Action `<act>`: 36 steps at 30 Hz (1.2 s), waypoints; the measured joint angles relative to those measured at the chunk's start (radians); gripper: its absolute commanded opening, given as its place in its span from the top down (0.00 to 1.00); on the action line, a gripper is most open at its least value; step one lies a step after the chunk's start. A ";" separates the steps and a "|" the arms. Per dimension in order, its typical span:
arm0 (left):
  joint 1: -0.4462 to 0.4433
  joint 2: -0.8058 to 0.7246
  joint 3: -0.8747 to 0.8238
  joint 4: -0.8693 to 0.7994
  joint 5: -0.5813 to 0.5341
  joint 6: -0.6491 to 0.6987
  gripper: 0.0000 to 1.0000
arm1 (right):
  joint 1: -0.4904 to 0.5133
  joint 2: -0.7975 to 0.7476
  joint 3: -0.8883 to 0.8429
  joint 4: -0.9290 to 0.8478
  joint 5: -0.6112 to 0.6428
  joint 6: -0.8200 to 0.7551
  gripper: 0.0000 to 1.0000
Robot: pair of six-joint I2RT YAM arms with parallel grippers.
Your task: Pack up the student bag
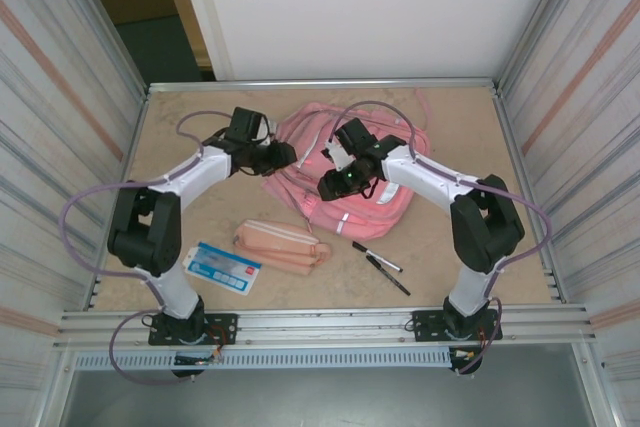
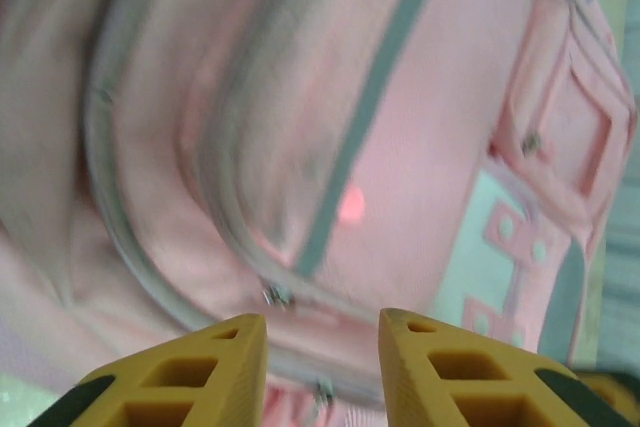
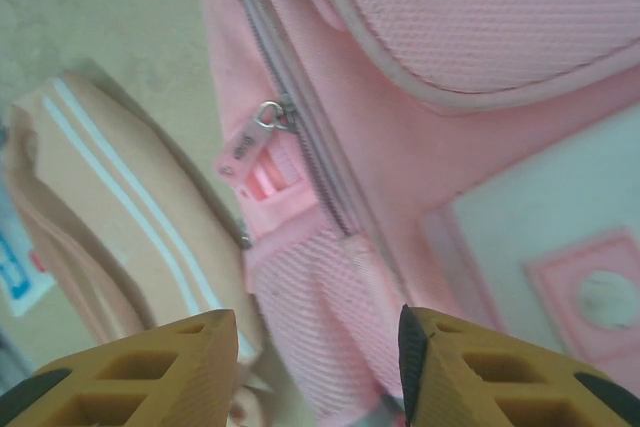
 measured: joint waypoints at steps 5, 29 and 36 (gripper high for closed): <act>-0.095 -0.042 -0.028 -0.056 0.009 0.081 0.63 | 0.021 -0.009 -0.007 0.001 0.119 -0.093 0.51; -0.219 0.157 0.011 -0.133 -0.150 0.158 0.84 | 0.131 0.016 -0.165 0.185 0.344 -0.192 0.50; -0.215 0.156 0.013 -0.124 -0.160 0.158 1.00 | 0.142 -0.019 -0.253 0.290 0.435 -0.187 0.54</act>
